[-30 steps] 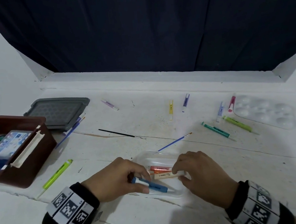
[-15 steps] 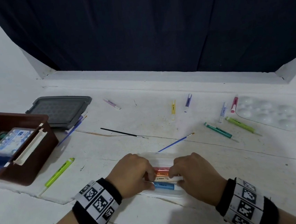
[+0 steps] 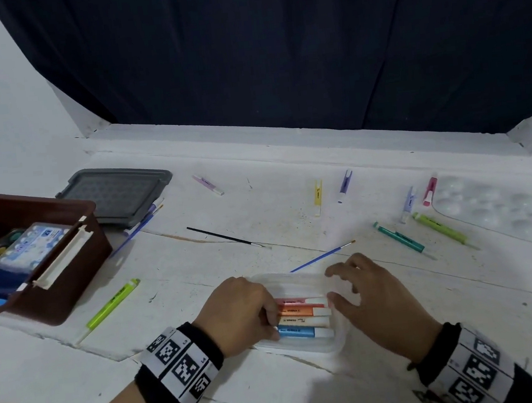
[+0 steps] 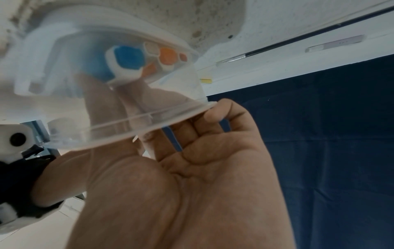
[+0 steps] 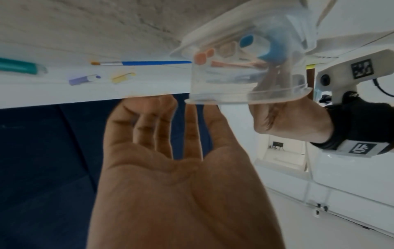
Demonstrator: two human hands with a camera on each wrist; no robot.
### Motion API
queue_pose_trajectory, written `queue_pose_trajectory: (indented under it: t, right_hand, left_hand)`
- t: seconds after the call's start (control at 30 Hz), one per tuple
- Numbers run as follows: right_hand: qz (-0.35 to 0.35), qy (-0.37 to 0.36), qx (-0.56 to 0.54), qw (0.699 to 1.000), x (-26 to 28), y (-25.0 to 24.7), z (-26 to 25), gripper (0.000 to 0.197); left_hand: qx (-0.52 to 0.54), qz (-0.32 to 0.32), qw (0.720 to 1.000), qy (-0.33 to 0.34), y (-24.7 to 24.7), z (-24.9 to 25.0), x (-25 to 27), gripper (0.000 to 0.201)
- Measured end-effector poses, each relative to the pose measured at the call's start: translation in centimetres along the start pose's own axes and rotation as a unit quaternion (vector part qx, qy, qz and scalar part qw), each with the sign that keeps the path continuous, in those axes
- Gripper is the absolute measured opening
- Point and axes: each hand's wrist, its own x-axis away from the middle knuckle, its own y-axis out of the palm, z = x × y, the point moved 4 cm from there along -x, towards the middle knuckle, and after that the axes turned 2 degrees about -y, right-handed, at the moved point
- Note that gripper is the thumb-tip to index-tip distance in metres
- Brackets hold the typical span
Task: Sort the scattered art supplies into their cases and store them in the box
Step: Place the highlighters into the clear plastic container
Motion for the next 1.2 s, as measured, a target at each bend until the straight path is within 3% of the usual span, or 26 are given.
queue_pose_trajectory:
  t: [0.07, 0.2, 0.33, 0.67, 0.8, 0.9, 1.0, 1.1, 1.2]
  right_hand:
    - [-0.064, 0.038, -0.019, 0.997, 0.0, 0.4, 0.8, 0.035]
    - [-0.162, 0.088, -0.207, 0.961, -0.2, 1.1, 0.5, 0.022]
    - [-0.161, 0.106, -0.268, 0.944, -0.9, 1.5, -0.3, 0.014]
    - [-0.188, 0.075, -0.336, 0.920, -4.9, 3.5, -4.1, 0.011]
    - [-0.194, 0.050, -0.302, 0.932, -6.4, 4.0, -5.0, 0.011]
    - [-0.205, 0.010, -0.207, 0.957, -7.0, 3.9, -4.9, 0.015]
    - [-0.182, -0.031, -0.099, 0.978, -8.0, 3.4, -5.0, 0.024]
    - [-0.102, -0.051, -0.070, 0.991, -9.7, 2.6, -5.3, 0.025]
    - [-0.033, -0.067, -0.098, 0.992, -12.2, 1.8, -6.0, 0.023]
  left_hand:
    - [0.002, 0.007, 1.000, -0.001, 0.1, -0.3, 0.3, 0.022]
    - [0.005, 0.016, 1.000, 0.011, 0.3, -0.9, 0.8, 0.023]
    - [0.024, 0.034, 0.998, 0.041, 0.4, -2.2, 1.7, 0.017]
    - [0.119, 0.073, 0.990, 0.015, 0.1, -7.2, 5.1, 0.015]
    - [0.210, 0.118, 0.971, 0.004, -1.6, -8.7, 6.8, 0.014]
    - [0.233, 0.227, 0.944, -0.054, -2.8, -11.0, 8.2, 0.016]
    - [0.177, 0.291, 0.924, -0.174, -2.7, -15.4, 9.3, 0.019]
    - [0.030, 0.225, 0.934, -0.276, -1.2, -19.1, 9.7, 0.038]
    - [-0.074, 0.152, 0.943, -0.287, -0.1, -20.5, 9.6, 0.048]
